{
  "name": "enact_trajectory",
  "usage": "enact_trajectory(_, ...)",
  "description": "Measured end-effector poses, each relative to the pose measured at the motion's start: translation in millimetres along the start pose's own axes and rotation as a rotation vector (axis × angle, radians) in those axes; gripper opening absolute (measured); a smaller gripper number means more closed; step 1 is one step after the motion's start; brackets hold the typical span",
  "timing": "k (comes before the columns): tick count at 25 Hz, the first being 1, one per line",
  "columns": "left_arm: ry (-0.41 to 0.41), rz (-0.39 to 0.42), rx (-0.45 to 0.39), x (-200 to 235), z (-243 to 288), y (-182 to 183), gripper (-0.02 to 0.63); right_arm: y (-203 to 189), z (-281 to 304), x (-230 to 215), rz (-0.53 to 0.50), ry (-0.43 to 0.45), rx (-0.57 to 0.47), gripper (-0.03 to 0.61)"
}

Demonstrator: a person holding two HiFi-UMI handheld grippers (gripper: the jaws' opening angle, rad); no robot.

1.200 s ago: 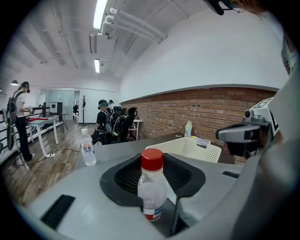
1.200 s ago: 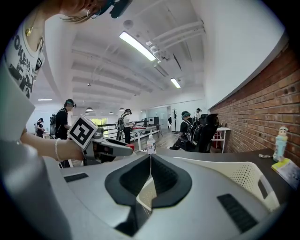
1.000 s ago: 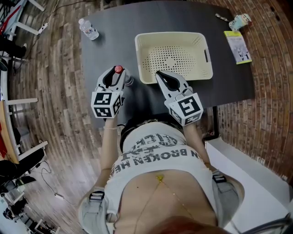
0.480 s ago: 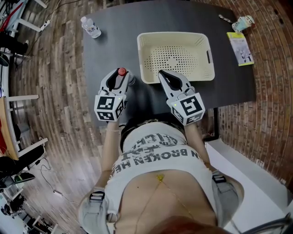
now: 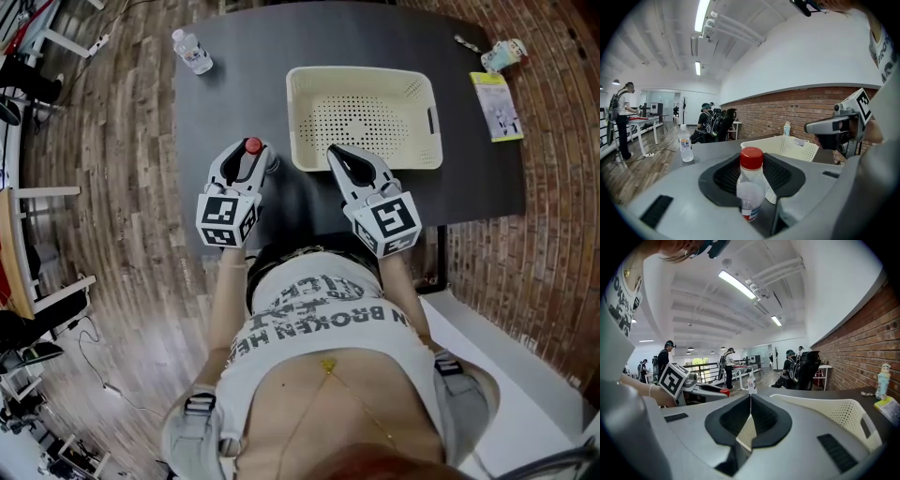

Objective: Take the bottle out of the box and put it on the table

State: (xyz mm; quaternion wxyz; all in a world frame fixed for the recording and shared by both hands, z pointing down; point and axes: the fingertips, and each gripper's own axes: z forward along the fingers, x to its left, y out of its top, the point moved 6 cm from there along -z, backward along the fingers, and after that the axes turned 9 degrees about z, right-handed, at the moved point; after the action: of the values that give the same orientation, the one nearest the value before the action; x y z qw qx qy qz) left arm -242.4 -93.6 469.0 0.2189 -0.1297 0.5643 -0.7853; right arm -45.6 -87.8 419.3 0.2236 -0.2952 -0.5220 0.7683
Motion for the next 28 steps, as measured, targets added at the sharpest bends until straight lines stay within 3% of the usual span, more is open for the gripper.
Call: enact_trajectory(28,0.015,-0.004,0.002,-0.7,0.3,-0.1,0.146,-2.6,-0.5,-5.0,-0.003,0.029,0.006,0.009)
